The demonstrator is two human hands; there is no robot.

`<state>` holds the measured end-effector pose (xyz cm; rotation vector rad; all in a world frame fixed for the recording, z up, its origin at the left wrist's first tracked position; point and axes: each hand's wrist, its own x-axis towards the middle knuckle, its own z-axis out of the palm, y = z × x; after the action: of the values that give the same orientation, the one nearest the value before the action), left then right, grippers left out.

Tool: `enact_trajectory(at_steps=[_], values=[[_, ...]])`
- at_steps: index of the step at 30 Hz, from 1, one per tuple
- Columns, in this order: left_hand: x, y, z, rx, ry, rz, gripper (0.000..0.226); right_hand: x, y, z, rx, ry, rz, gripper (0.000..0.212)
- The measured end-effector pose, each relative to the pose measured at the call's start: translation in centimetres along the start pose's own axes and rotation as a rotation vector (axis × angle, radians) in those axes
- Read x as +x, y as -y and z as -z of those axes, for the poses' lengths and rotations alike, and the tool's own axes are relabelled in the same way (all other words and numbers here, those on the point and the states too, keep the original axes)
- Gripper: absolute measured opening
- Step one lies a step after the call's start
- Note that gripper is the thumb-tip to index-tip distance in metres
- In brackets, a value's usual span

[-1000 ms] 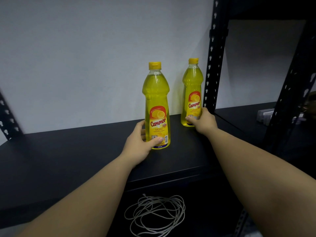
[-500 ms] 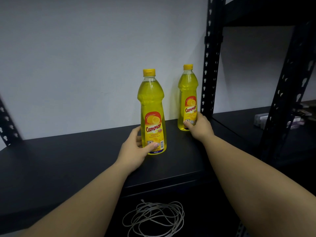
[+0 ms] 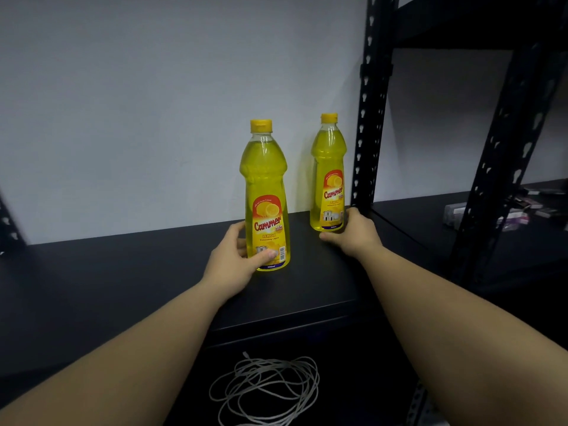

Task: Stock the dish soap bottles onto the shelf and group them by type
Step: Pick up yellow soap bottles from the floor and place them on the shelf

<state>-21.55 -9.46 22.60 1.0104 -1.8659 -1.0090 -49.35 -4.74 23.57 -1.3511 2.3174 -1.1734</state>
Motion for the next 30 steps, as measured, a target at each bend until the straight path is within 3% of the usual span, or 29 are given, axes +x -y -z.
enact_trajectory(at_steps=[6, 30], values=[[2.3, -0.4, -2.1, 0.053, -0.017, 0.015, 0.083, -1.7, -2.2, 3.1, -0.432, 0.181, -0.005, 0.091], [10.4, -0.4, -7.7, 0.272, -0.09, 0.028, 0.088, -2.5, -2.2, 3.5, -0.504, 0.205, 0.071, 0.095]])
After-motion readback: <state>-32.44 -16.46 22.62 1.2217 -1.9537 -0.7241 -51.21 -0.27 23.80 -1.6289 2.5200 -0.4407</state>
